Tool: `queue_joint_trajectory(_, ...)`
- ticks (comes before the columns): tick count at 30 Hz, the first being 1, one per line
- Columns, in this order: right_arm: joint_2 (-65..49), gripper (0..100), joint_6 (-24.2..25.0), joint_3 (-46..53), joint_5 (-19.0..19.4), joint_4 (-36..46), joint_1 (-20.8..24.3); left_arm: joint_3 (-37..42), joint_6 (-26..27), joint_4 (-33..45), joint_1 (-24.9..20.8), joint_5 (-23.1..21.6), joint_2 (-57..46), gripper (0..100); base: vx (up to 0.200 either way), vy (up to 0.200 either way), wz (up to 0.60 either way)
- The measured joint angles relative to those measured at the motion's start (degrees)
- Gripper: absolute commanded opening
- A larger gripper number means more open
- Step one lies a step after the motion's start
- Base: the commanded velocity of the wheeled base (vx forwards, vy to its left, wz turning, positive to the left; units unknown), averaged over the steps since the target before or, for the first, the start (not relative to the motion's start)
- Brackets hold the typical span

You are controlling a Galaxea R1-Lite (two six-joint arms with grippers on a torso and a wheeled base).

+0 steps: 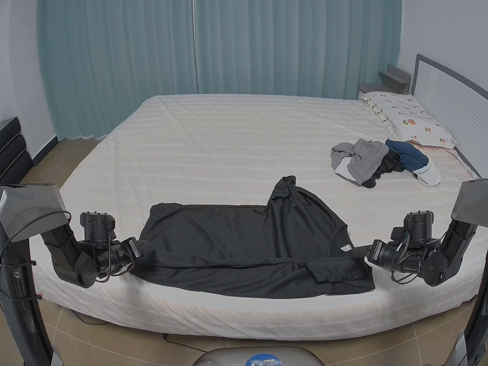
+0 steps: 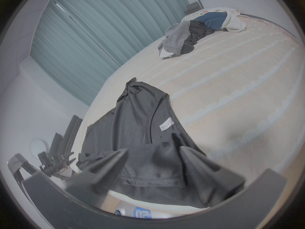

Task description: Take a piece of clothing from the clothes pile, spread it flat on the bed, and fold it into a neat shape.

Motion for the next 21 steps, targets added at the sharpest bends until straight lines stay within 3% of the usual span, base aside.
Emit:
queue_joint_trajectory(6, 1.6, 100, 6.4, 0.9, 0.0, -5.0, -0.6, -1.0, -2.6, 0.0, 0.0, 0.0, 0.5, 100, 0.0, 0.0, 0.0)
queue_joint_trajectory(14, -1.4, 100, 10.8, 5.6, 0.6, -5.3, -4.2, 0.4, -6.4, -0.5, 0.7, -0.2, -1.3, 100, 0.0, 0.0, 0.0)
queue_joint_trajectory(17, -3.1, 100, 13.5, 7.7, 3.3, -5.3, -5.9, 0.8, -9.3, -0.5, 0.9, -0.2, -2.0, 100, 0.0, 0.0, 0.0)
queue_joint_trajectory(21, -4.9, 100, 16.8, 9.7, 10.4, -5.4, -8.5, 1.2, -10.4, -0.3, 0.9, -0.2, -2.7, 100, 0.0, 0.0, 0.0)
